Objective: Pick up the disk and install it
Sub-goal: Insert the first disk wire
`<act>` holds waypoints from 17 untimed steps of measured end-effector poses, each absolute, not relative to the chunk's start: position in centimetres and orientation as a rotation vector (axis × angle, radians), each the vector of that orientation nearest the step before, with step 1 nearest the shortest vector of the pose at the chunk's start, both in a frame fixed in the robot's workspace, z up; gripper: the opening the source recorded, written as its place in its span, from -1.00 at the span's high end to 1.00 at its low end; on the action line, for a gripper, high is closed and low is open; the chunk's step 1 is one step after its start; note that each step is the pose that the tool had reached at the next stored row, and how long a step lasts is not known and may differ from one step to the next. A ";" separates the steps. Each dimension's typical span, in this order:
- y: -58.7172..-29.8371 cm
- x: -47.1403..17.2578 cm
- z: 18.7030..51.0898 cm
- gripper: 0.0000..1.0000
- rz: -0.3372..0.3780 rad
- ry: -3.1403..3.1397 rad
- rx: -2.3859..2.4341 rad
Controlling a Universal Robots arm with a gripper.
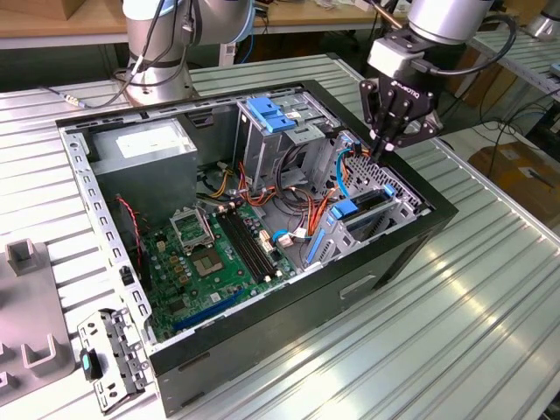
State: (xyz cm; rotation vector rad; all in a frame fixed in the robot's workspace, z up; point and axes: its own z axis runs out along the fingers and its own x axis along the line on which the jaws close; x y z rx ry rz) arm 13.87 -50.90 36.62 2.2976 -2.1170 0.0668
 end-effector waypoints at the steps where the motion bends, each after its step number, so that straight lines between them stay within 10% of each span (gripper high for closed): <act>1: -50.9 13.9 36.6 0.67 0.067 -2.134 2.281; 17: -53.2 11.9 36.3 0.67 0.063 -2.203 2.231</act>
